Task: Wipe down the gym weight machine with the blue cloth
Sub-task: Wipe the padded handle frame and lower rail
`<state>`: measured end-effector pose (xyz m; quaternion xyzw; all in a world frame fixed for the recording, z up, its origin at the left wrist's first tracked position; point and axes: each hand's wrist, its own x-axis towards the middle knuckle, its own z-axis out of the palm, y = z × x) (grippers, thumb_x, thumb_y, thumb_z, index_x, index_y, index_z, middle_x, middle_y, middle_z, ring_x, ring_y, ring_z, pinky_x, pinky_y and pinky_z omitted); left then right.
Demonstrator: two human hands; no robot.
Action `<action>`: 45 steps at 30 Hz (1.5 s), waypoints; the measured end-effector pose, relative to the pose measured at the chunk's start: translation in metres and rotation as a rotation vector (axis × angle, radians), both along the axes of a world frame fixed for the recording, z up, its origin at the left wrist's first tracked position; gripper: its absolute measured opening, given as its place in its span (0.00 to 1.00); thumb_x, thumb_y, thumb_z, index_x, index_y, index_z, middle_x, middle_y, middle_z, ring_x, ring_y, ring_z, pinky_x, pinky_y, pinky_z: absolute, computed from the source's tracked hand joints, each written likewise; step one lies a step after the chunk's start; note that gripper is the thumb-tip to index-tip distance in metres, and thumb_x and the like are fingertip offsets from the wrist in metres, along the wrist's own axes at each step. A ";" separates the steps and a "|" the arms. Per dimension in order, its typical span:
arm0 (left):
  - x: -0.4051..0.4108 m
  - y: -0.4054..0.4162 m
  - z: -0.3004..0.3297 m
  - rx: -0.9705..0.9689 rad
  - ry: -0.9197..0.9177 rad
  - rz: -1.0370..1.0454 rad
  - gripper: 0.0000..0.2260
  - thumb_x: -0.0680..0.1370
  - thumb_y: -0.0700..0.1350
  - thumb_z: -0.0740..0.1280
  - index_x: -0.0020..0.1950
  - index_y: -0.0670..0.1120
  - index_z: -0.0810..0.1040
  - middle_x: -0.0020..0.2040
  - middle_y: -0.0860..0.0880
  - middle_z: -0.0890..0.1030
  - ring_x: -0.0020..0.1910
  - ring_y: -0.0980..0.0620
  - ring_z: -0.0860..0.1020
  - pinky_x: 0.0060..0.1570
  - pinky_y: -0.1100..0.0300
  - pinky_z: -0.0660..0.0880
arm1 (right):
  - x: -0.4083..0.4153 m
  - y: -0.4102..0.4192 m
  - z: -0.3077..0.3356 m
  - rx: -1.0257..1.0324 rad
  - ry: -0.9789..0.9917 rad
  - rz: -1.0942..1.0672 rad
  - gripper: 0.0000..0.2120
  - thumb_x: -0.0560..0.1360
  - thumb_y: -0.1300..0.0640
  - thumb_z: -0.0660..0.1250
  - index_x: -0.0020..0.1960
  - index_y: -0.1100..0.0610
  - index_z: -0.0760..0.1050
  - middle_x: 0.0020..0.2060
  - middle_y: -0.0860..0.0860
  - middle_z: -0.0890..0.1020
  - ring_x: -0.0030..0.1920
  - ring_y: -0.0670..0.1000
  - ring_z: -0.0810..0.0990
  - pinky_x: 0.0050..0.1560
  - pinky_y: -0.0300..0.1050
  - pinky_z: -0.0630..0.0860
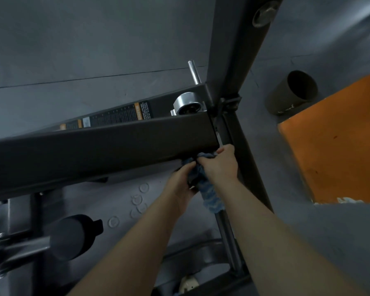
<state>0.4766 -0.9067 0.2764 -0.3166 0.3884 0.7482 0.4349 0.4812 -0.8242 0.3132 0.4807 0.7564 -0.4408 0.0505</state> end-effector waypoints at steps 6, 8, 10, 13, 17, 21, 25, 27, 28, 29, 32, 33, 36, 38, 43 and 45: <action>0.005 0.004 0.006 -0.201 0.126 -0.090 0.07 0.80 0.43 0.60 0.44 0.46 0.74 0.40 0.48 0.79 0.41 0.52 0.77 0.37 0.59 0.74 | 0.012 -0.024 0.004 0.373 0.095 0.145 0.13 0.74 0.58 0.68 0.47 0.54 0.62 0.38 0.45 0.70 0.40 0.46 0.72 0.40 0.40 0.71; 0.003 0.004 0.007 -0.225 0.130 -0.117 0.05 0.81 0.43 0.60 0.47 0.45 0.73 0.41 0.50 0.78 0.41 0.53 0.76 0.39 0.59 0.75 | 0.003 -0.013 0.003 0.243 0.040 0.075 0.16 0.72 0.59 0.70 0.49 0.56 0.62 0.38 0.46 0.69 0.41 0.47 0.72 0.41 0.40 0.69; 0.001 0.004 0.008 -0.224 0.122 -0.134 0.05 0.81 0.44 0.60 0.54 0.45 0.72 0.46 0.48 0.78 0.43 0.52 0.76 0.43 0.57 0.75 | -0.010 0.000 0.005 0.009 -0.081 -0.034 0.23 0.67 0.60 0.75 0.54 0.63 0.66 0.42 0.51 0.75 0.44 0.49 0.75 0.44 0.42 0.74; -0.001 0.000 0.010 -0.196 0.096 -0.141 0.13 0.81 0.43 0.59 0.64 0.41 0.71 0.59 0.42 0.77 0.53 0.45 0.76 0.50 0.54 0.73 | -0.020 0.018 0.012 -0.443 -0.189 -0.076 0.11 0.68 0.66 0.73 0.48 0.67 0.75 0.39 0.58 0.80 0.39 0.54 0.79 0.51 0.48 0.77; -0.001 -0.006 0.013 -0.194 0.147 -0.155 0.11 0.81 0.43 0.60 0.62 0.41 0.71 0.54 0.42 0.77 0.47 0.49 0.76 0.44 0.59 0.74 | -0.026 0.021 0.016 -0.475 -0.188 -0.033 0.14 0.70 0.68 0.71 0.54 0.68 0.75 0.45 0.58 0.79 0.43 0.55 0.79 0.52 0.46 0.76; 0.011 -0.011 0.011 -0.326 0.259 -0.190 0.07 0.80 0.42 0.62 0.57 0.43 0.75 0.49 0.45 0.79 0.45 0.49 0.78 0.44 0.58 0.77 | -0.008 -0.014 0.012 0.295 -0.096 0.141 0.22 0.72 0.62 0.68 0.63 0.62 0.64 0.57 0.58 0.76 0.57 0.58 0.76 0.50 0.45 0.72; 0.017 -0.017 0.017 -0.509 0.432 -0.291 0.05 0.79 0.44 0.64 0.46 0.45 0.78 0.40 0.46 0.80 0.41 0.51 0.78 0.45 0.55 0.76 | 0.009 -0.026 0.013 0.453 0.058 0.238 0.12 0.78 0.60 0.62 0.60 0.58 0.67 0.47 0.52 0.74 0.45 0.48 0.73 0.41 0.34 0.64; 0.021 -0.023 0.024 -0.511 0.481 -0.313 0.06 0.79 0.43 0.64 0.44 0.46 0.78 0.40 0.46 0.79 0.41 0.50 0.78 0.47 0.53 0.76 | 0.014 -0.019 0.015 0.456 0.078 0.262 0.08 0.77 0.60 0.64 0.55 0.58 0.69 0.45 0.51 0.74 0.43 0.47 0.72 0.40 0.37 0.65; 0.024 -0.026 0.028 -0.504 0.502 -0.334 0.07 0.79 0.43 0.64 0.42 0.47 0.77 0.40 0.46 0.80 0.42 0.48 0.79 0.49 0.51 0.77 | 0.019 -0.014 0.018 0.432 0.081 0.268 0.08 0.76 0.60 0.65 0.54 0.58 0.69 0.44 0.51 0.75 0.43 0.48 0.73 0.41 0.39 0.66; 0.029 -0.029 0.031 -0.508 0.526 -0.369 0.07 0.78 0.43 0.64 0.40 0.48 0.77 0.40 0.45 0.80 0.44 0.46 0.79 0.50 0.50 0.77 | 0.024 -0.008 0.022 0.379 0.068 0.279 0.10 0.75 0.60 0.67 0.53 0.58 0.68 0.44 0.51 0.74 0.44 0.49 0.73 0.42 0.40 0.67; 0.052 -0.036 0.042 -0.582 0.663 -0.555 0.05 0.77 0.45 0.67 0.42 0.45 0.77 0.39 0.45 0.80 0.39 0.48 0.78 0.40 0.57 0.76 | 0.044 0.010 0.039 0.267 -0.154 0.401 0.17 0.73 0.58 0.70 0.55 0.59 0.65 0.45 0.54 0.72 0.45 0.53 0.72 0.43 0.43 0.67; 0.061 -0.037 0.046 -0.625 0.717 -0.639 0.06 0.76 0.46 0.67 0.42 0.45 0.76 0.37 0.48 0.78 0.36 0.52 0.76 0.33 0.64 0.72 | 0.052 0.013 0.045 0.256 -0.268 0.437 0.20 0.73 0.57 0.71 0.58 0.61 0.66 0.48 0.56 0.73 0.48 0.55 0.74 0.43 0.43 0.66; 0.091 -0.040 0.058 -0.718 0.832 -0.889 0.11 0.75 0.48 0.67 0.35 0.49 0.68 0.32 0.52 0.71 0.31 0.56 0.70 0.25 0.66 0.62 | 0.084 0.013 0.057 0.273 -0.531 0.427 0.24 0.71 0.55 0.73 0.61 0.63 0.69 0.56 0.60 0.76 0.56 0.58 0.76 0.44 0.43 0.68; 0.116 -0.042 0.060 -0.728 0.872 -1.039 0.12 0.75 0.48 0.65 0.35 0.49 0.66 0.35 0.49 0.74 0.36 0.52 0.73 0.28 0.62 0.63 | 0.116 0.007 0.057 0.322 -0.574 0.353 0.20 0.72 0.56 0.71 0.59 0.63 0.69 0.56 0.59 0.77 0.55 0.57 0.77 0.44 0.42 0.69; 0.148 -0.043 0.049 -0.706 0.910 -1.301 0.11 0.79 0.50 0.61 0.54 0.44 0.75 0.54 0.43 0.79 0.53 0.46 0.77 0.45 0.58 0.70 | 0.189 -0.020 0.047 0.254 -0.415 0.202 0.23 0.73 0.56 0.70 0.63 0.56 0.63 0.55 0.55 0.77 0.54 0.55 0.77 0.49 0.47 0.75; 0.151 -0.042 0.046 -0.642 0.859 -1.360 0.13 0.81 0.50 0.57 0.58 0.43 0.75 0.56 0.43 0.79 0.53 0.46 0.77 0.47 0.58 0.71 | 0.205 -0.028 0.045 0.352 -0.343 0.174 0.25 0.73 0.55 0.70 0.65 0.54 0.63 0.59 0.54 0.74 0.59 0.54 0.74 0.55 0.48 0.75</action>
